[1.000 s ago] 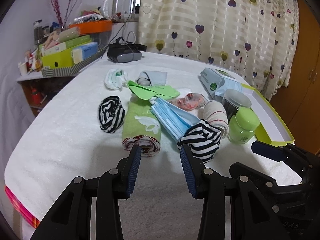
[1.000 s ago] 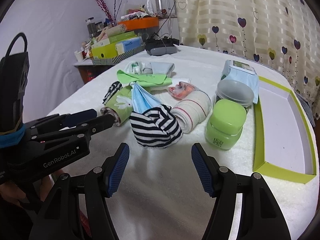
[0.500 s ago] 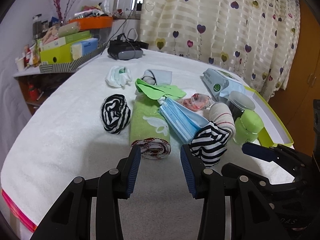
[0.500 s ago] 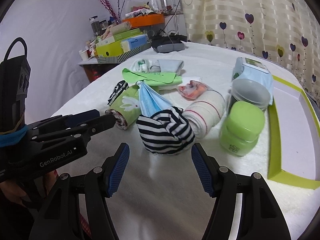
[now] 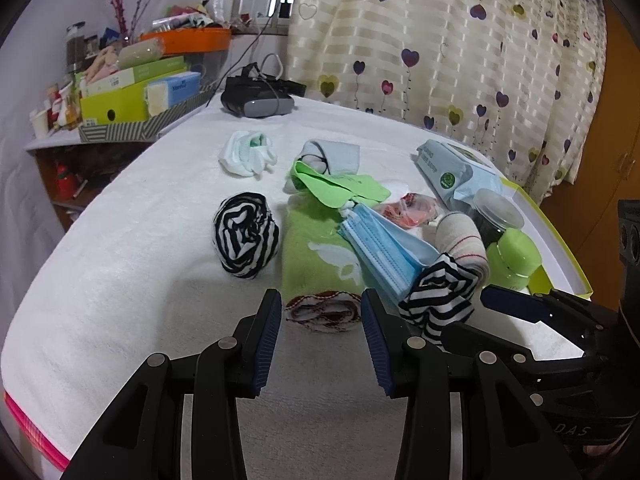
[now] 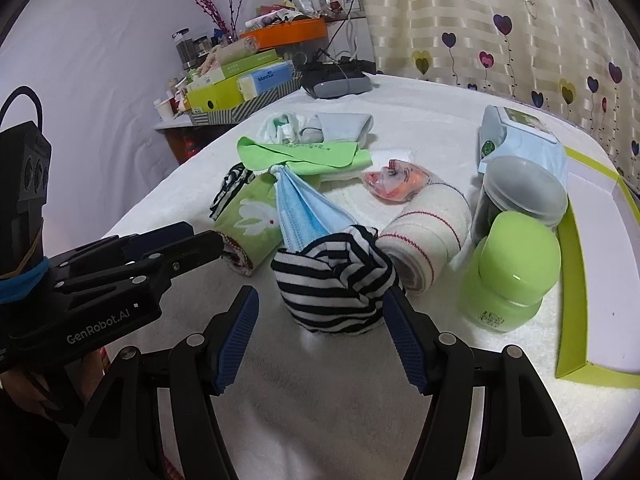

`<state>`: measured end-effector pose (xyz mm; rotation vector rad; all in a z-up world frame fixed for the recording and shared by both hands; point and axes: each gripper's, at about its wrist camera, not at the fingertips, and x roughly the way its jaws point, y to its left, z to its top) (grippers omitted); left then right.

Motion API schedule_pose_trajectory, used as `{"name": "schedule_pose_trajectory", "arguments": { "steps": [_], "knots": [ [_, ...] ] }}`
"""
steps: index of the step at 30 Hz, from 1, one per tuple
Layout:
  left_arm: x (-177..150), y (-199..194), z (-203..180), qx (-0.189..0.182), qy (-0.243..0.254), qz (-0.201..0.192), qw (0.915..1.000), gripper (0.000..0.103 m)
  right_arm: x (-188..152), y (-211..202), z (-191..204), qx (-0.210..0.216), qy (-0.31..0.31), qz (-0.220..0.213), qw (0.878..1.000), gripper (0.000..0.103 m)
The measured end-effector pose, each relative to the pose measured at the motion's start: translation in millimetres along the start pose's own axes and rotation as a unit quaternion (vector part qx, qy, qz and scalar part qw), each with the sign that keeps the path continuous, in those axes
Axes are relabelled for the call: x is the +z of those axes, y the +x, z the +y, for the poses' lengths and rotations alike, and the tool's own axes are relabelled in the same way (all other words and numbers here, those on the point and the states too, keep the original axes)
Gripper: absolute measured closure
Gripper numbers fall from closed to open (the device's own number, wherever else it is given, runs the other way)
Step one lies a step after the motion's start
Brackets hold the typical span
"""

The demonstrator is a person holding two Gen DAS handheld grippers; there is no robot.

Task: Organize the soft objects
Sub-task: 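Reach the right gripper to the black-and-white striped cloth and grasp it, then grasp the green rolled towel with left gripper while right gripper holds striped cloth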

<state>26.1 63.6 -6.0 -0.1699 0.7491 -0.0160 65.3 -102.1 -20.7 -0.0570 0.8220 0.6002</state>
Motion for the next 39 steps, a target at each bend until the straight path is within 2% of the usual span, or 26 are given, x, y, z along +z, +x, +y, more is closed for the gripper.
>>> {"name": "schedule_pose_trajectory", "arguments": {
  "steps": [14,15,17,20,22,33,39],
  "knots": [
    [2.2,10.2,3.5,-0.005,-0.002,0.004,1.0000,0.060,5.4,22.3,-2.4,-0.018,0.005,0.027,0.999,0.038],
    [2.8,11.1,4.4,-0.006,-0.003,0.003,1.0000,0.059,5.5,23.9,-2.9,-0.019,0.006,0.027,0.999,0.041],
    [3.3,12.3,5.7,-0.007,-0.005,0.002,1.0000,0.059,5.0,26.2,-3.9,-0.021,0.006,0.029,0.999,0.067],
    [4.2,13.9,5.5,-0.009,-0.005,0.001,0.9999,0.058,4.0,27.5,-7.3,-0.020,0.010,0.031,0.999,0.085],
    [4.7,14.1,5.4,-0.010,-0.004,0.002,0.9999,0.058,3.3,23.9,-7.4,-0.017,0.008,0.027,0.999,0.089],
    [9.9,29.0,-3.8,-0.016,0.006,0.012,0.9998,0.054,-3.0,7.2,-9.6,-0.013,0.005,0.014,1.000,0.092],
    [12.9,47.2,-8.1,-0.002,0.017,0.031,0.9994,0.053,-5.9,2.1,-14.7,-0.010,0.010,0.008,1.000,0.092]
  ]
}}
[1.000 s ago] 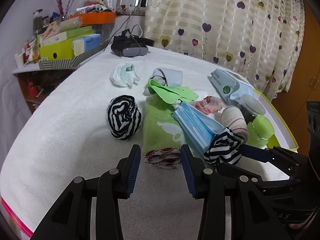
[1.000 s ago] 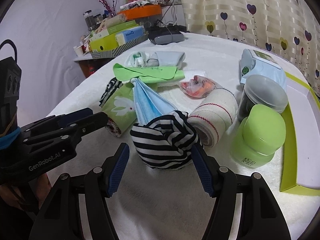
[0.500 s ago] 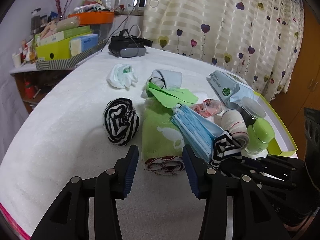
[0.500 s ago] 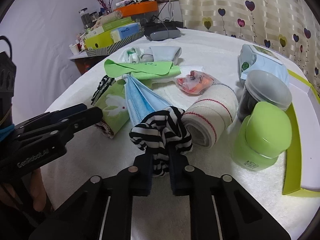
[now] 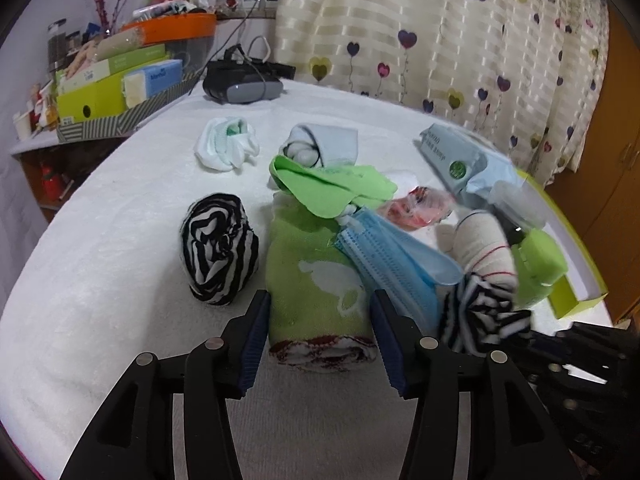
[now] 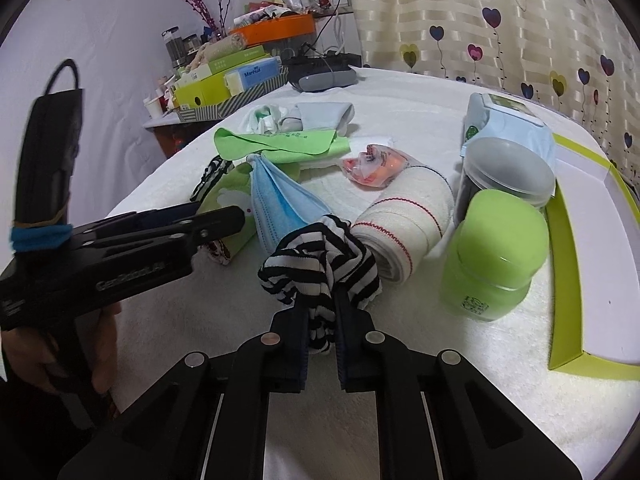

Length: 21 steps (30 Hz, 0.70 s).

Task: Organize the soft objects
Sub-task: 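Grasp the green rolled towel with left gripper while right gripper holds striped cloth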

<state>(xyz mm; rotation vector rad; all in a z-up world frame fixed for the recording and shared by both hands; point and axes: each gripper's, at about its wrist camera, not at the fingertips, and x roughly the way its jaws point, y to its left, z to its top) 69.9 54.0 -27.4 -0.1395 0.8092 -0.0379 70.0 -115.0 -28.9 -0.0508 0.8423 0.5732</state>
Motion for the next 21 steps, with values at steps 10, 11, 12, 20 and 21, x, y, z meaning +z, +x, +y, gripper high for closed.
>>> {"name": "schedule_pose_trajectory", "arguments": {
  "steps": [10,11,12,20,21],
  "knots": [
    [-3.2,-0.4,3.7,-0.008,-0.007,0.003,0.9999,0.070,-1.6,-12.9,-0.9,0.020,0.000,-0.018,1.000,0.092],
    [-4.6,-1.9,4.0,-0.005,-0.007,0.003,1.0000,0.071,-2.1,-13.6,-0.4,0.023,0.000,-0.019,1.000,0.092],
    [-6.2,-3.9,3.9,-0.002,-0.007,0.002,1.0000,0.073,-2.3,-14.6,0.6,0.024,-0.001,-0.020,1.000,0.092],
    [-17.8,-27.1,0.4,0.006,-0.004,-0.008,0.9999,0.075,-4.2,-26.1,4.2,0.035,-0.007,-0.033,0.999,0.092],
    [-18.7,-31.2,0.7,0.007,-0.005,-0.012,0.9999,0.075,-4.6,-28.8,5.5,0.035,-0.009,-0.037,0.999,0.092]
  ]
}}
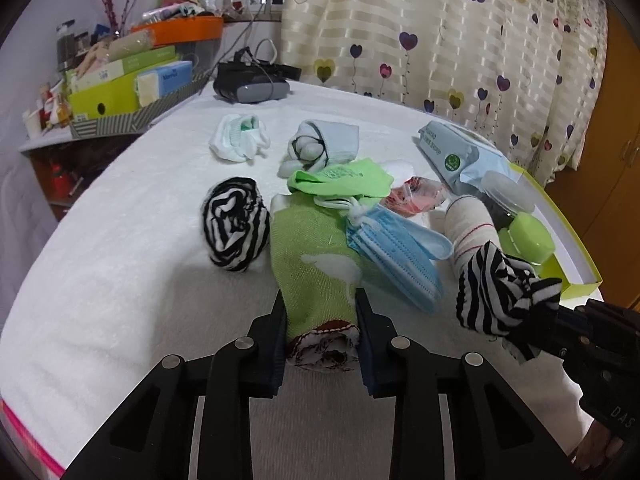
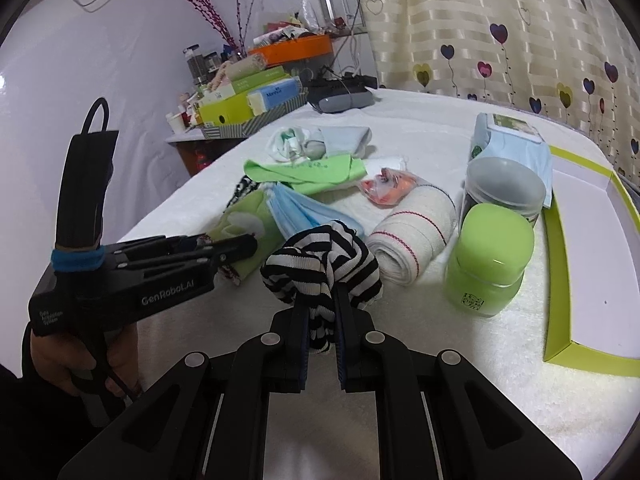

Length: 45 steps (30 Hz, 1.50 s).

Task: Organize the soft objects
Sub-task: 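Grasp the green rolled towel with left gripper while right gripper holds striped cloth, then carry green towel in left gripper while right gripper carries striped cloth to box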

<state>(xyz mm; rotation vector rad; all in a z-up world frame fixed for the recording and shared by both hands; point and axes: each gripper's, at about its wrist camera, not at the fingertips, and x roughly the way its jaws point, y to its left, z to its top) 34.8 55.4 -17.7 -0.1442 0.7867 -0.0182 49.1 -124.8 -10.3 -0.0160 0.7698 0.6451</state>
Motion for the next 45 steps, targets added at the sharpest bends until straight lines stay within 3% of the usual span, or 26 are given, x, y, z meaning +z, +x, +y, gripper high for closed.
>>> {"name": "schedule_pose_trajectory", "arguments": {
  "steps": [17,33,45],
  "knots": [
    [6.4,-59.5,8.1,0.048,-0.026,-0.070,0.9960,0.075,8.1,-31.0,9.7,0.010,-0.015,-0.046,0.999,0.092],
    [32.2,-52.6,-56.2,-0.020,0.021,-0.075,0.9968,0.075,13.1,-58.9,-25.9,-0.022,0.014,-0.078,0.997,0.092],
    [55.7,-33.6,-143.5,-0.084,0.084,-0.068,0.9906,0.075,9.8,-87.6,-96.8,-0.077,0.074,-0.099,0.989,0.092]
  ]
}}
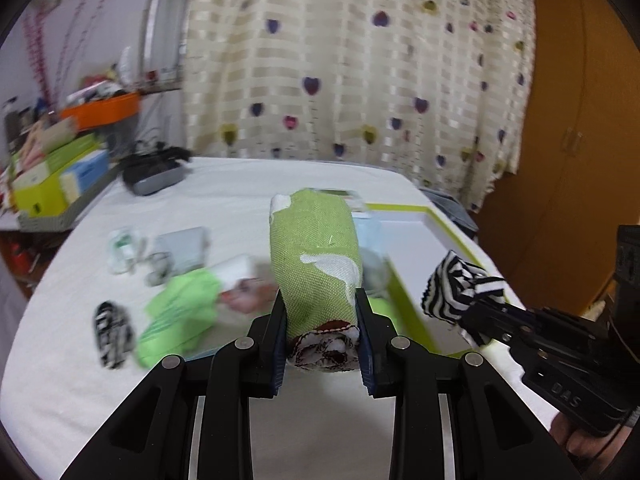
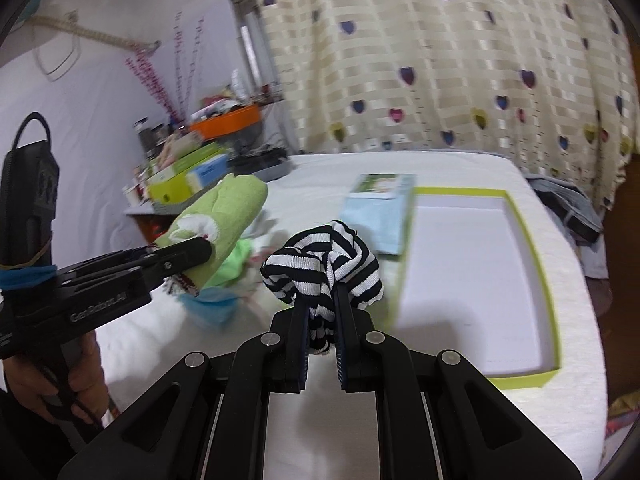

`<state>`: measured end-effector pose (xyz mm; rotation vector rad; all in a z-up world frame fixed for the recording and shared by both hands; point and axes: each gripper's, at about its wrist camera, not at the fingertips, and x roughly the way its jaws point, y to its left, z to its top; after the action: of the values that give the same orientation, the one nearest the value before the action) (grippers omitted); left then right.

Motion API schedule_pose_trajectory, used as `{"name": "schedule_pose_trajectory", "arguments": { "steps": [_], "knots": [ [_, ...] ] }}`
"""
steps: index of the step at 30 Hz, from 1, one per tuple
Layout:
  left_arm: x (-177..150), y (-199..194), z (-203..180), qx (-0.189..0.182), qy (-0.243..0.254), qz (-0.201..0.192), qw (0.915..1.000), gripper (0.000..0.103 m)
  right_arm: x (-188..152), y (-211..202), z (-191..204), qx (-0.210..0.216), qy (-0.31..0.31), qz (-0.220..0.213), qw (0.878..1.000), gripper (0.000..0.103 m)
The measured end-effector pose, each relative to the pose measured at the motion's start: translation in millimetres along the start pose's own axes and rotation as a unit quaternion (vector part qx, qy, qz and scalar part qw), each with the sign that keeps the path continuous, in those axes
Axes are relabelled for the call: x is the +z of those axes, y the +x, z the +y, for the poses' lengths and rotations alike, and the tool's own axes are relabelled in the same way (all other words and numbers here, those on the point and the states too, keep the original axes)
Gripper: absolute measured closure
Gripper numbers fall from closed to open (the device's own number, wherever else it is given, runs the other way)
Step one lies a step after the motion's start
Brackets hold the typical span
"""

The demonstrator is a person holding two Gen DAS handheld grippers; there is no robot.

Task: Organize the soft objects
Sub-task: 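Carry green towel in left gripper while right gripper carries striped cloth to box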

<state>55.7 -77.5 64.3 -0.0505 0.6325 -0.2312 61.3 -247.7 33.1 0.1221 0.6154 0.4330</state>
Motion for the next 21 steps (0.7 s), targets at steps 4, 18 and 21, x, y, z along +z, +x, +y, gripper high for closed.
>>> {"name": "schedule_pose_trajectory", "arguments": {
  "steps": [4,18,21],
  "knots": [
    [5.7,16.5,-28.5,-0.025,0.020,0.010,0.9994,0.075,0.5,0.1,-32.3,-0.026,0.024,0.003,0.999,0.092],
    [10.6,79.5,-94.2,-0.084,0.054,0.064,0.9930,0.075,-4.0,13.4,-110.1,-0.079,0.075,0.040,0.993,0.092],
    [11.5,89.2,-100.2,-0.087,0.056,0.072,0.9920,0.075,-2.8,16.2,-117.1,-0.082,0.077,0.046,0.993,0.092]
  ]
}}
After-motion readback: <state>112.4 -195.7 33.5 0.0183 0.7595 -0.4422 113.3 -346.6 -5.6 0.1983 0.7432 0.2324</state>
